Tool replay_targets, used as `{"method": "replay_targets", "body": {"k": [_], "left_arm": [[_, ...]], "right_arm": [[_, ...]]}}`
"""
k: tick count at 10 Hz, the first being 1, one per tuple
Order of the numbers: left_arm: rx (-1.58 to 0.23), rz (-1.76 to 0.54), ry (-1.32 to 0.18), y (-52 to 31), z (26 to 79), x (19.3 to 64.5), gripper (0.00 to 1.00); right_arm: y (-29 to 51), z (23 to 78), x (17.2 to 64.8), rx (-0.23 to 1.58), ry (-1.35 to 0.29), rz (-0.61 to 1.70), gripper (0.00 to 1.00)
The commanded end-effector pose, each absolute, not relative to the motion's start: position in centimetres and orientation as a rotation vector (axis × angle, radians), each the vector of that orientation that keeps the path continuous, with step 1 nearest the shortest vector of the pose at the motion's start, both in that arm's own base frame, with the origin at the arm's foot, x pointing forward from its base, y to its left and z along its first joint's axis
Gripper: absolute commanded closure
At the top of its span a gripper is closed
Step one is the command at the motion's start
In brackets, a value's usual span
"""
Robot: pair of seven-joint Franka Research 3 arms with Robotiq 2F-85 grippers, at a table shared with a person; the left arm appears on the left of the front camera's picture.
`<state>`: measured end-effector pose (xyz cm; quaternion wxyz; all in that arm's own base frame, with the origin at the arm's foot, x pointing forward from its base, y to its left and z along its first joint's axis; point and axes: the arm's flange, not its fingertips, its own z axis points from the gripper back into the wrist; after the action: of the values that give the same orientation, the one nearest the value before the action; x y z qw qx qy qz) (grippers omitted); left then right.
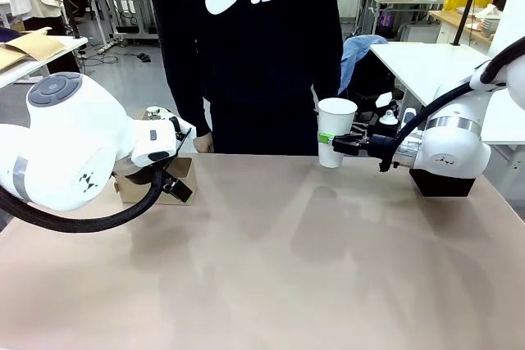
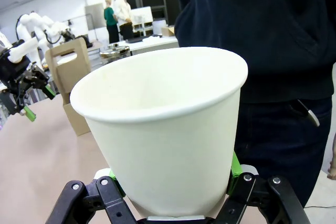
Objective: Pour a drink into a cup and package it in a carrier.
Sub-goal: When a person places the Paper Cup Lid on the 600 ml Paper Cup , lift the 600 ml Paper Cup.
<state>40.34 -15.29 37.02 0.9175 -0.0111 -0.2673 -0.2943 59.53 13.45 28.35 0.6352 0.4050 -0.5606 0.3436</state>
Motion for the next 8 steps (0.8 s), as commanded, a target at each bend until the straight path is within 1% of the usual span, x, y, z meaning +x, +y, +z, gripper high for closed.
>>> {"method": "replay_targets", "body": {"k": [1, 8], "left_arm": [[-0.025, -0.604, -0.55, -15.23, 37.04, 40.34, 0.0], [-0.025, -0.604, -0.55, -15.23, 37.04, 40.34, 0.0]], "right_arm": [[13.64, 28.72, 59.46, 0.92, -1.3, 0.771, 0.19], [13.64, 28.72, 59.46, 0.92, -1.3, 0.771, 0.19]]}}
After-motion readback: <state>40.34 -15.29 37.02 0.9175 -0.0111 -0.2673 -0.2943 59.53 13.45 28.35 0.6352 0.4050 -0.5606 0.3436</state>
